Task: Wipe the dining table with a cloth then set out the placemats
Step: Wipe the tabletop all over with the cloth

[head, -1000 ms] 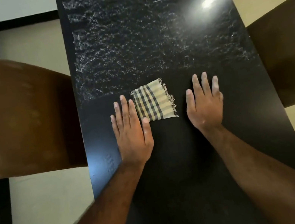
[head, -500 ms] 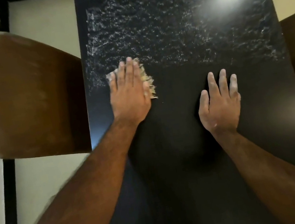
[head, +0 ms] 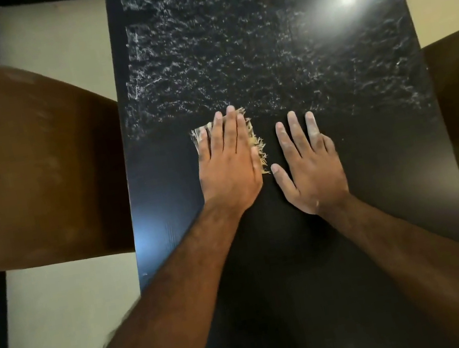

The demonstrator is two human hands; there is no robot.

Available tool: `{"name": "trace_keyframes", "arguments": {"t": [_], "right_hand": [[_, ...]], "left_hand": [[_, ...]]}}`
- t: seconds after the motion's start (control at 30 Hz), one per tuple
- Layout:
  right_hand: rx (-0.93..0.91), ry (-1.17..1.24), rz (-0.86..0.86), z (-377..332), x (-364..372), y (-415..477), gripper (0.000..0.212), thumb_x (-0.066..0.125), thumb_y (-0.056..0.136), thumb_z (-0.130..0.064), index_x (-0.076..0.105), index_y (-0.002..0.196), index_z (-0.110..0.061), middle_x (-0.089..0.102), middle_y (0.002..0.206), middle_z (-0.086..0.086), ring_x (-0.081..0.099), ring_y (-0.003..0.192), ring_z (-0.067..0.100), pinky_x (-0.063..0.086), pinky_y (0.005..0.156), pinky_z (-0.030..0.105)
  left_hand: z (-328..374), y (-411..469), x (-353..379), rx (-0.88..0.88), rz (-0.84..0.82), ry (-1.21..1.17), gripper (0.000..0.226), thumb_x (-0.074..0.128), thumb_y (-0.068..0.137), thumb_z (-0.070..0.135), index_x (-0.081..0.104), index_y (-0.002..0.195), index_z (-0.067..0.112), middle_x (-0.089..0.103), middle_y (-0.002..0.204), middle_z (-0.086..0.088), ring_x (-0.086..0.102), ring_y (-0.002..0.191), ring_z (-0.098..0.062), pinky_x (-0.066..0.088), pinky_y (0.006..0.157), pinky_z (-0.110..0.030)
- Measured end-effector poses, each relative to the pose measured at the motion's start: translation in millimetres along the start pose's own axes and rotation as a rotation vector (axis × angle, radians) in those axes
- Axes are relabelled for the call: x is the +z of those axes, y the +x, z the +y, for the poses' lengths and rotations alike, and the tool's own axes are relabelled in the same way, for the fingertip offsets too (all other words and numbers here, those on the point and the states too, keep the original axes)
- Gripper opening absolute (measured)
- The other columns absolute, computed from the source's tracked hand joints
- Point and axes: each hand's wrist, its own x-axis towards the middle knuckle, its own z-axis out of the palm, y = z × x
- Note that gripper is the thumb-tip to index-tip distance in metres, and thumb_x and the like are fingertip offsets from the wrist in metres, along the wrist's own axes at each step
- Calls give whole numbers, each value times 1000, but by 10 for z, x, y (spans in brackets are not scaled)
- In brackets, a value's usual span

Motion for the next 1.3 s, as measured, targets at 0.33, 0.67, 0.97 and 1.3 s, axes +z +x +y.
{"name": "trace_keyframes", "arguments": {"t": [0.33,0.67,0.97,1.3], "right_hand": [[13,6,-5,-18,-25,0,78,37,115,-56,17,179,-17,2,188,10,0,173,38,29,131,55],[2,18,-2,-6,-25,-6,77,38,114,-54,18,178,-17,4,188,9,1,174,36,31,130,57],[19,17,-6,-5,-33,-11,77,39,114,-54,19,178,-16,5,187,10,1,173,37,30,131,57],[39,86,6,7,-17,-28,77,36,113,-51,21,177,-10,7,187,8,1,174,31,30,132,54]], "left_hand": [[-1141,98,-220,-357,37,17,73,21,114,44,9,177,10,4,187,-11,2,173,-33,9,138,-60],[-461,-379,-94,-36,-63,23,73,16,115,45,-3,178,12,-8,187,-8,-6,173,-28,9,138,-59],[-1426,234,-292,-317,22,-11,71,19,115,44,8,178,12,5,187,-10,2,173,-34,11,138,-60],[14,167,-72,63,-64,-44,73,18,114,41,0,177,9,-6,187,-11,-6,173,-30,7,139,-59]]}}
